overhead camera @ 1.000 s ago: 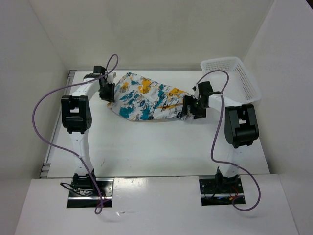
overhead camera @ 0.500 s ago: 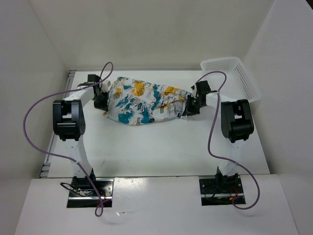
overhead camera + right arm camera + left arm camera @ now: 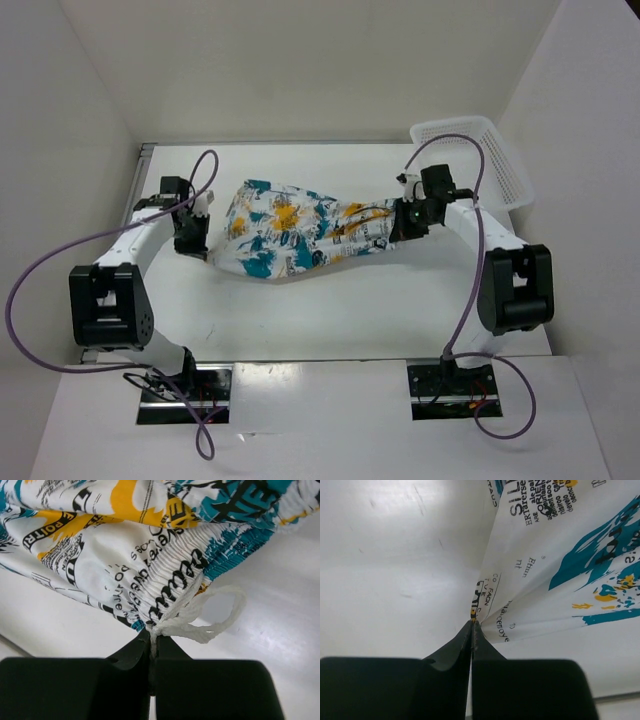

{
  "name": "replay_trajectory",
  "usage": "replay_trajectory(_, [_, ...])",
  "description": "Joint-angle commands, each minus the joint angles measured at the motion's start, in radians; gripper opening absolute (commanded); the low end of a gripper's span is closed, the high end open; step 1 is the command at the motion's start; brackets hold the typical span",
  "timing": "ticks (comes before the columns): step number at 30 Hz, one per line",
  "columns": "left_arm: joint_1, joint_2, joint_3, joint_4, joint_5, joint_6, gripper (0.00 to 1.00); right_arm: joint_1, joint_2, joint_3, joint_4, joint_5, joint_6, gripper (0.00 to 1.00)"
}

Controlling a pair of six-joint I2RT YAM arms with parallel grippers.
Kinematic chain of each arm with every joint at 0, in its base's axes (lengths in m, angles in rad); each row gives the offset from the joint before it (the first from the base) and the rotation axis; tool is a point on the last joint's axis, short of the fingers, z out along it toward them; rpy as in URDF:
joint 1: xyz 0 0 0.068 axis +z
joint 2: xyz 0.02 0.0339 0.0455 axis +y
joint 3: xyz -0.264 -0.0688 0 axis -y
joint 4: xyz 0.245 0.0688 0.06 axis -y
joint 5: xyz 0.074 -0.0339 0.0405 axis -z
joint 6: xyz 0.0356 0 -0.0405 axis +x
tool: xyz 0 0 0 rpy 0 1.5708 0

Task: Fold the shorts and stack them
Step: Fold the shorts

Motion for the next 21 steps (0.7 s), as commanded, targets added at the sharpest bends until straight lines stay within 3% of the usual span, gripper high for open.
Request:
replay_trajectory(1, [0.0, -0.085, -0.061, -0.084, -0.004, 0.004, 0.1, 0.013, -0.086, -0.069, -0.096, -0.014, -0.1, 0.0])
replay_trajectory(5, [-0.011, -0.081, -0.041, -0.093, 0.04, 0.004, 0.55, 0.026, -0.086, -0.08, -0.083, -0.005, -0.1, 0.0])
replay_trajectory(9, [-0.021, 0.029, 0.107, -0.035, 0.03, 0.004, 0.57, 0.026, -0.058, -0.08, -0.092, -0.005, -0.1, 0.0])
replay_trajectory(10, [-0.021, 0.057, 0.219, -0.026, 0.039, 0.004, 0.58, 0.026, -0.048, -0.08, -0.092, -0.005, -0.1, 0.0])
replay_trajectory(18, [-0.164, 0.523, 0.736, -0.006, 0.045, 0.004, 0.63, 0.026, -0.011, -0.062, -0.101, -0.005, -0.11, 0.0])
replay_trajectory(21, [-0.195, 0.646, 0.816, -0.006, 0.005, 0.004, 0.63, 0.026, 0.0, -0.062, -0.112, -0.016, -0.119, 0.0])
